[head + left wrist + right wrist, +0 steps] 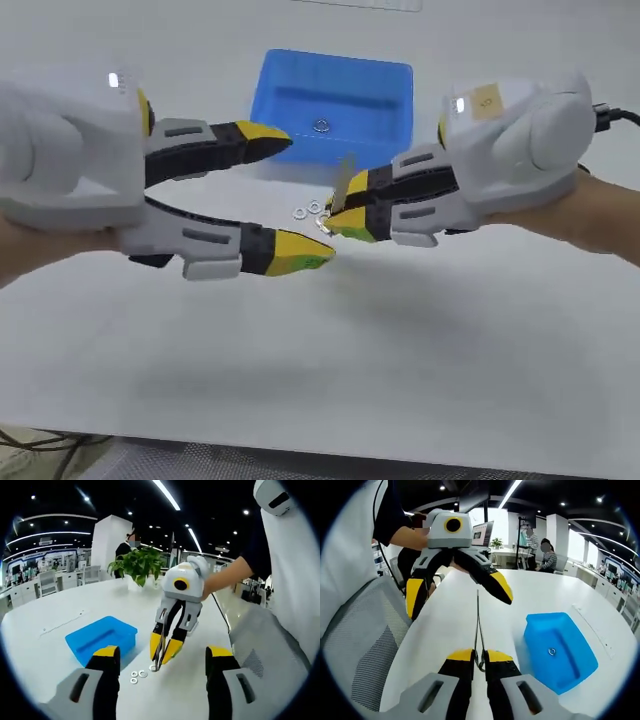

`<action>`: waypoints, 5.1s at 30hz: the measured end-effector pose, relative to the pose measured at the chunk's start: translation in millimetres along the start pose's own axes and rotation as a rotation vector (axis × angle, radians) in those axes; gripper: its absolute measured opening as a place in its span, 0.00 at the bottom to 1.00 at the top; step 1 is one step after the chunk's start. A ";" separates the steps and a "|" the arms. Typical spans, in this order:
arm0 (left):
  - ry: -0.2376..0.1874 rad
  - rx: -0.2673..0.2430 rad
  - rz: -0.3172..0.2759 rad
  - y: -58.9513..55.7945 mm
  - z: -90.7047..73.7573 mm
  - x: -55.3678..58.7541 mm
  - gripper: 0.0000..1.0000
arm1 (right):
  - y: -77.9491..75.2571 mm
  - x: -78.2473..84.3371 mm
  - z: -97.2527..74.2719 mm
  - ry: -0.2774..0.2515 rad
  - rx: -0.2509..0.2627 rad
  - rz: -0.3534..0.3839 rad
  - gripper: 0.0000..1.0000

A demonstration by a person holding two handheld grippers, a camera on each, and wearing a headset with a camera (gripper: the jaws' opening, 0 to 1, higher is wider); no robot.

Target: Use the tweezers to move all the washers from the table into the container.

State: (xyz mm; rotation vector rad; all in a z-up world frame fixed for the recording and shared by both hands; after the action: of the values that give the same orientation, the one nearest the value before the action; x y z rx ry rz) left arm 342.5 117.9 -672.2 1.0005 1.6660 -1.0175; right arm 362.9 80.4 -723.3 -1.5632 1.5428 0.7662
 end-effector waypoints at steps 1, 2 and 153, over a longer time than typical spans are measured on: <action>-0.018 -0.010 -0.010 0.1 -3.2 -1.7 0.77 | -1.9 -3.1 -2.4 -0.006 0.008 0.001 0.09; -0.020 -0.023 -0.007 0.9 -7.3 -1.9 0.79 | -3.3 -5.0 -3.8 -0.009 0.013 0.001 0.09; 0.187 0.095 0.370 114.9 44.8 -49.6 0.05 | -116.6 -11.2 24.6 0.013 0.200 -0.082 0.25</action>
State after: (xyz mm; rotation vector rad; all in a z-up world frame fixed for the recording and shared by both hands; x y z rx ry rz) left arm 474.0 105.7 -657.4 1.4416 1.5123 -0.7794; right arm 480.3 100.7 -712.0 -1.4756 1.5058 0.5397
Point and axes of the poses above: the centre of the closed fingertips' face, and the gripper's own axes: z roughly forward along the fingers, y roughly to its left, x roughly out of its underside, the point moved 2 cm from there along -z, roughly backward along the fingers, and after that the axes turned 14 degrees about x, right-handed, at the moved point
